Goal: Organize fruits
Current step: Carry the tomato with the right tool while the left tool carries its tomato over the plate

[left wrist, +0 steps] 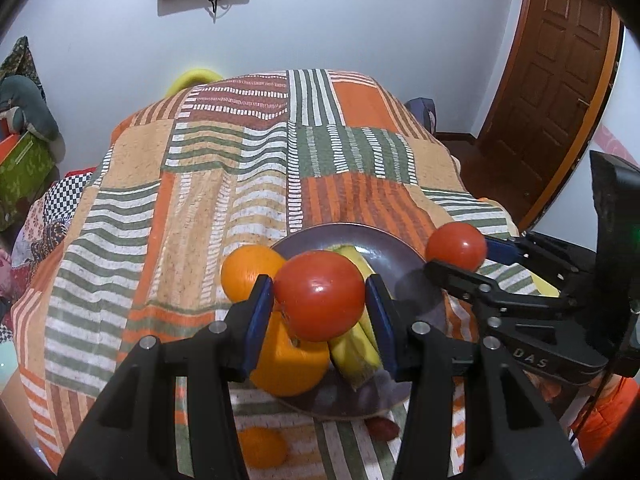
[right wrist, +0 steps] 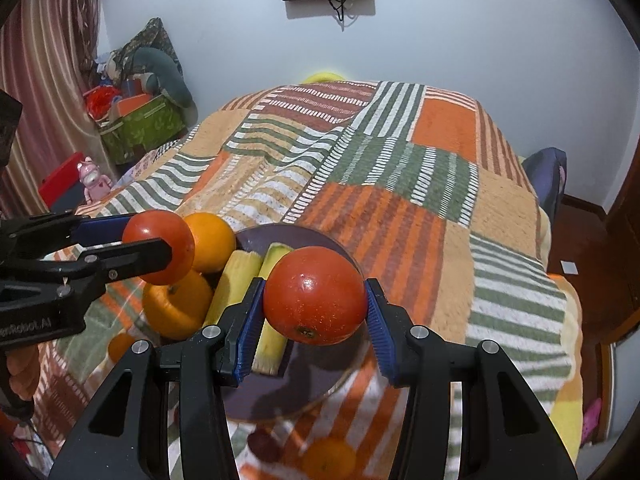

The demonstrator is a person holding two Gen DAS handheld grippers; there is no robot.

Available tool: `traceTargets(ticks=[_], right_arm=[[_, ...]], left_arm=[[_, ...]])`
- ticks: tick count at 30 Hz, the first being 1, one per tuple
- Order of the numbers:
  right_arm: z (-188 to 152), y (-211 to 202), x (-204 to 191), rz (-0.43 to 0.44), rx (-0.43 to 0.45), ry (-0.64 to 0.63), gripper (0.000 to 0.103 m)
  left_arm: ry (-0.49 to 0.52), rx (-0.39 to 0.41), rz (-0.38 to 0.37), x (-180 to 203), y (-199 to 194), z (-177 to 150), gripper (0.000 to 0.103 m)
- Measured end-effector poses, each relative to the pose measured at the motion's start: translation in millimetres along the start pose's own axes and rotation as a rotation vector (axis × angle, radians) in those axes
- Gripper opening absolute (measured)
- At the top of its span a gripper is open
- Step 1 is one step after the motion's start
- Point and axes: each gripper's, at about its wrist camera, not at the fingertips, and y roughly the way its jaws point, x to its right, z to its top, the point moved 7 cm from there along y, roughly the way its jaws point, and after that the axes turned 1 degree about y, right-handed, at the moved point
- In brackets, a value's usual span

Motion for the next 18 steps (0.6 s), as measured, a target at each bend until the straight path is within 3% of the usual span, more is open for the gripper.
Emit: traceTargets(ticks=[18], right_arm=[[1, 57, 8, -0.025, -0.131, -0.03, 0.045]], left_arm=[[0.029, -0.051, 0.023, -2, 38, -4, 0.047]])
